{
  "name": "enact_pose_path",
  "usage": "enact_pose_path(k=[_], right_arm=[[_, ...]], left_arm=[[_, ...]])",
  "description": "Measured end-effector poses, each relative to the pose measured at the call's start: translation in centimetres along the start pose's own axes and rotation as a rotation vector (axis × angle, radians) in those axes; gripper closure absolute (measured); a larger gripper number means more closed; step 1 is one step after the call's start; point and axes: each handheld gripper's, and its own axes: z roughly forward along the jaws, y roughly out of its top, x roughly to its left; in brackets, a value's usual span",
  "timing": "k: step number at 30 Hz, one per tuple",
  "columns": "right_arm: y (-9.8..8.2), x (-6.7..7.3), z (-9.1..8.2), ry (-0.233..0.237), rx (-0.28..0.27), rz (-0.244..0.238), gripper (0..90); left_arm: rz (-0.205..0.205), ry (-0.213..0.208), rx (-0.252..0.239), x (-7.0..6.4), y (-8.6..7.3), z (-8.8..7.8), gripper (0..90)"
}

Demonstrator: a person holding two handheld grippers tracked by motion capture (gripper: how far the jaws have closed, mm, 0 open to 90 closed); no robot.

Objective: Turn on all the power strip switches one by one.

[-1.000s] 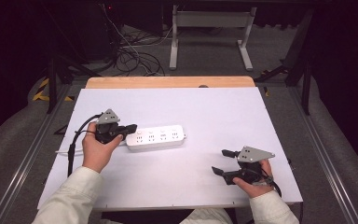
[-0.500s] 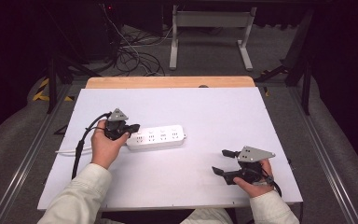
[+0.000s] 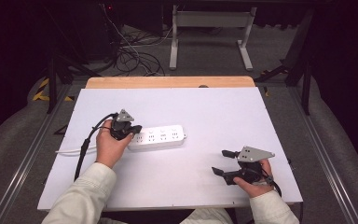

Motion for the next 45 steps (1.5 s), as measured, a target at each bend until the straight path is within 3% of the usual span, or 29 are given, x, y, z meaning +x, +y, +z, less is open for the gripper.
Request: enact_pose_path(k=[5, 36, 45], right_arm=[[-0.01, 0.00, 0.00, 0.001, 0.000, 0.000, 25.0], [-0.08, 0.07, 0.12, 0.007, 0.014, -0.005, 24.5], [-0.10, 0.08, 0.16, 0.008, 0.017, -0.007, 24.5]], left_arm=[[0.012, 0.013, 0.023, 0.05, -0.13, 0.27, 89.7], [0.003, -0.002, 0.021, 0.26, -0.21, 0.44, 89.8], [-0.003, 0.007, 0.045, 0.06, 0.01, 0.50, 89.9]])
